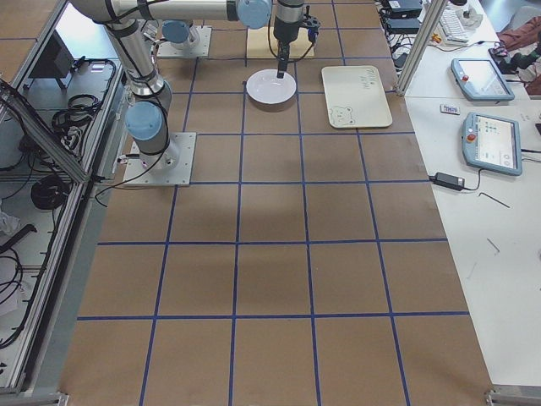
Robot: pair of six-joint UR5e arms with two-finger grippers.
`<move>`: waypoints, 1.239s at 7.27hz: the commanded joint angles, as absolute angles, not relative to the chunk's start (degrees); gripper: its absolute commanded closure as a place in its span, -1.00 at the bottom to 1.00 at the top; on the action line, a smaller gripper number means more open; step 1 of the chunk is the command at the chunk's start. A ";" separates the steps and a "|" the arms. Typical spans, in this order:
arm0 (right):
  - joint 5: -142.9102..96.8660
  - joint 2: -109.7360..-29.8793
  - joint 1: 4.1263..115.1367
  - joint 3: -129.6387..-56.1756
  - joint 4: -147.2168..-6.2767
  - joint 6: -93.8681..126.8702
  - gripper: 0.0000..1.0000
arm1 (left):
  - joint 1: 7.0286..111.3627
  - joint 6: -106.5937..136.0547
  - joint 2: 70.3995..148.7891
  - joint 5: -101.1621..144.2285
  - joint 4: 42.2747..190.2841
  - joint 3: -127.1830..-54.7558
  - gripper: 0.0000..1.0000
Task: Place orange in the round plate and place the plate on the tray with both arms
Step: 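Lower the left gripper onto the orange on the cutting board and grasp it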
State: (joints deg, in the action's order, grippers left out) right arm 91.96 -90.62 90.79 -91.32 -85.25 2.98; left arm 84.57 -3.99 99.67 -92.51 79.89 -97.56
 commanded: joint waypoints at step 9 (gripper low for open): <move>92.02 -90.35 90.70 -91.32 -85.60 3.08 -1.00 | 84.29 -8.17 109.08 -98.53 70.05 -106.35 1.00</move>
